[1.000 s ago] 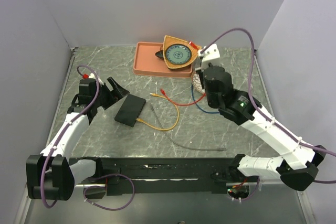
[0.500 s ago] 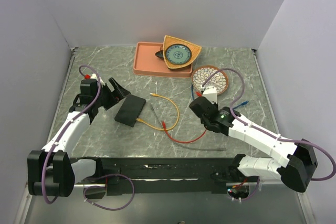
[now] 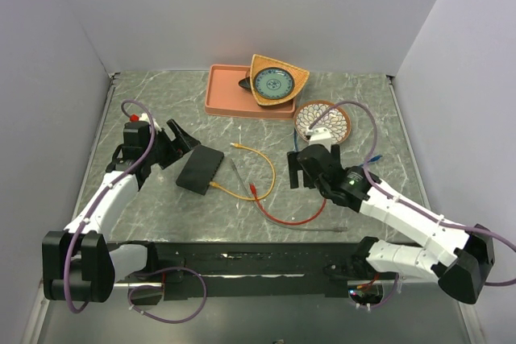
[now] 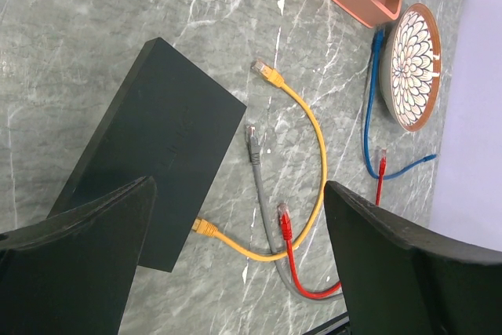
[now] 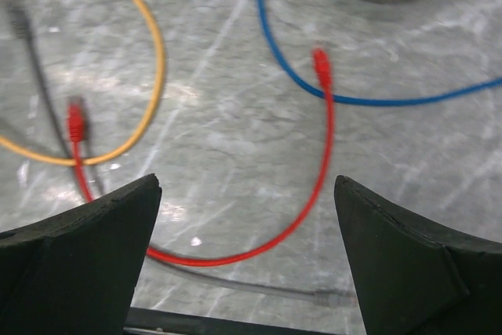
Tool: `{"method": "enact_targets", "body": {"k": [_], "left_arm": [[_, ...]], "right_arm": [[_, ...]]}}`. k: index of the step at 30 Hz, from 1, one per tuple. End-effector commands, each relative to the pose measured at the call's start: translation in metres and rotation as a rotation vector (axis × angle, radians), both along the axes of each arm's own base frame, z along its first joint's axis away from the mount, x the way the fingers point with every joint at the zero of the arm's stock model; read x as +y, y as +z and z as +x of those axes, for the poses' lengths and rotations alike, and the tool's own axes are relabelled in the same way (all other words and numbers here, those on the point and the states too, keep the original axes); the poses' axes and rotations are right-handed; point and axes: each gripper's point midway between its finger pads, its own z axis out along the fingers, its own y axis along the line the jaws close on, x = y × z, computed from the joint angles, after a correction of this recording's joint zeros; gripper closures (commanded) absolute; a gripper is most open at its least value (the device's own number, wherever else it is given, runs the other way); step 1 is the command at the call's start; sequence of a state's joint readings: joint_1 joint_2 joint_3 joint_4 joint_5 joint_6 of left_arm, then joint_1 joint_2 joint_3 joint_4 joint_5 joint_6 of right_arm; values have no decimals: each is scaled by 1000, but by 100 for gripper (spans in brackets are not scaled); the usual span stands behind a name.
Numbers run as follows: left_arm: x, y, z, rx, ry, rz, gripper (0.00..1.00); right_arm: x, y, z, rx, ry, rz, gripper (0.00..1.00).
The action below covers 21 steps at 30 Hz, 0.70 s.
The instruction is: Insert the plug into the switch port
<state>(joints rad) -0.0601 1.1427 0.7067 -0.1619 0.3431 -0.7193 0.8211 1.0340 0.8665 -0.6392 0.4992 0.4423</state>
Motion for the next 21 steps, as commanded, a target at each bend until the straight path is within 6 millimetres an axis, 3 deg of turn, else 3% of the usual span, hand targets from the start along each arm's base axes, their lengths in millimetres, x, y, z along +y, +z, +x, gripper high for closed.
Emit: {"method": "enact_targets", "body": {"k": [1, 7, 14, 21], "left_arm": [[0, 6, 4, -25, -8, 1, 5], [-1, 7, 5, -26, -14, 5, 5], [-1, 5, 5, -18, -17, 10, 5], [-2, 3, 6, -14, -25, 7, 5]], "right_arm": [[44, 18, 11, -15, 144, 100, 1], [91, -4, 16, 46, 246, 93, 5], [147, -51, 23, 154, 351, 55, 12], [173, -85, 26, 237, 390, 17, 30]]}}
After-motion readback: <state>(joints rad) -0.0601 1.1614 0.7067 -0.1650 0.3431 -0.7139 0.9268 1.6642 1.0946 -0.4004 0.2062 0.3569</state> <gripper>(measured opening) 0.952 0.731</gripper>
